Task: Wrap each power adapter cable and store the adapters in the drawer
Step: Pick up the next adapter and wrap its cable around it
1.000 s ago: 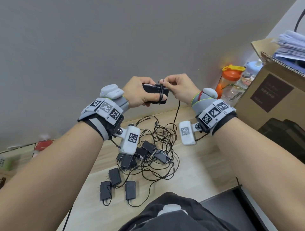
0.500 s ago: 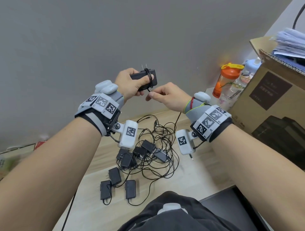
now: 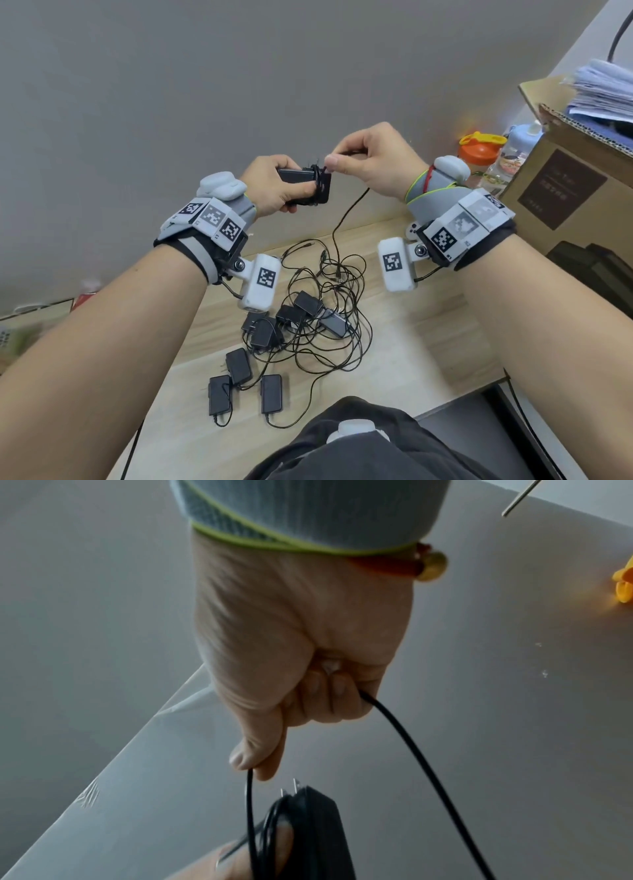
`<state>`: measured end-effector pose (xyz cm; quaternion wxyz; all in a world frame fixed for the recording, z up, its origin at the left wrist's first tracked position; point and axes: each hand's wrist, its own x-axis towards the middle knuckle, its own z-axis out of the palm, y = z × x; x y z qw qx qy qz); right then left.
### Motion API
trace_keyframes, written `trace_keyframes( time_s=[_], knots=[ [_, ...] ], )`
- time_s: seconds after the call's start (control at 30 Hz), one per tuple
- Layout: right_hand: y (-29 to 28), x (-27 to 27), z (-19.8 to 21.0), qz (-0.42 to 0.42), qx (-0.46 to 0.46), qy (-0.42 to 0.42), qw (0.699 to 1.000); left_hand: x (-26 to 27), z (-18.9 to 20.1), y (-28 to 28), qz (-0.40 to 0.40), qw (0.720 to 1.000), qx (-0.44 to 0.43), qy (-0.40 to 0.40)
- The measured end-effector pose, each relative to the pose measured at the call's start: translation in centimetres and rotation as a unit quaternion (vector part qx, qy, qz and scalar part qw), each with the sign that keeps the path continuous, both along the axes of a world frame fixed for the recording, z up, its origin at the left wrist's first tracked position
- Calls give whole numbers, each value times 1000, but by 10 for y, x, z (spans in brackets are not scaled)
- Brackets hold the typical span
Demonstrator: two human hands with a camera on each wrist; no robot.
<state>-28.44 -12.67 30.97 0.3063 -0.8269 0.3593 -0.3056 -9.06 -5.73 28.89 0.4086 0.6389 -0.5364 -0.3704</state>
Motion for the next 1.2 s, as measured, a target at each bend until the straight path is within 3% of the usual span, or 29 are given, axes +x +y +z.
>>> trace_keyframes(
  time_s=[0.27,0.43,0.63,0.8,0.93,1.2],
  knots=[
    [-21,-2,-5,-36,37,-53,997,-13,8,5,-92,996,2,-19],
    [-21,-1,-24,-41,48,-35,997,-18,12,6,-116,993,-15,-7],
    [-8,4,-45,-37,77,10,996,-16,11,3,-72,995,-44,49],
    [12,7,-50,28,63,78,995,-12,10,-3,2,994,-66,86],
    [21,8,-43,37,51,100,993,-2,1,-8,51,996,-52,54],
    [10,5,-22,22,20,66,997,6,-12,-5,15,997,-3,-78]
  ],
)
